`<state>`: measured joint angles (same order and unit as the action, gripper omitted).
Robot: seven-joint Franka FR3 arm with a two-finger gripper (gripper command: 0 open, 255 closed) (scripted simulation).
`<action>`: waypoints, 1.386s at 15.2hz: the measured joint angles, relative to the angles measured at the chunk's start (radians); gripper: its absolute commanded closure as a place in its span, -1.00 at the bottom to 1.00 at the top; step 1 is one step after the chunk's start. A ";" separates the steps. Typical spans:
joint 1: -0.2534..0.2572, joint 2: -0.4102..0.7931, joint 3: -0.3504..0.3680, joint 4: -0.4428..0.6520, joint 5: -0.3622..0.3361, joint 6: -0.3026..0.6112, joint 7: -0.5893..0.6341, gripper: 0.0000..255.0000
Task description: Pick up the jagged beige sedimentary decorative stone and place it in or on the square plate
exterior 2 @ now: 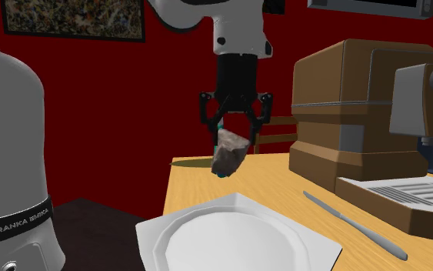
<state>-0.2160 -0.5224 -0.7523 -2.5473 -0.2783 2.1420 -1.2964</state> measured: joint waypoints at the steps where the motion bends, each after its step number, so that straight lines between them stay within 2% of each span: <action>1: -0.021 -0.018 -0.014 0.004 -0.016 -0.019 -0.024 1.00; 6: -0.074 -0.042 -0.083 0.035 -0.058 -0.062 -0.124 1.00; 10: -0.082 -0.030 -0.116 0.004 -0.074 -0.019 -0.145 1.00; 17: -0.054 0.034 -0.181 -0.047 -0.072 0.096 -0.169 1.00; 21: -0.021 0.089 -0.231 -0.071 -0.057 0.173 -0.190 1.00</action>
<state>-0.2372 -0.4337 -0.9830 -2.6182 -0.3354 2.3148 -1.4868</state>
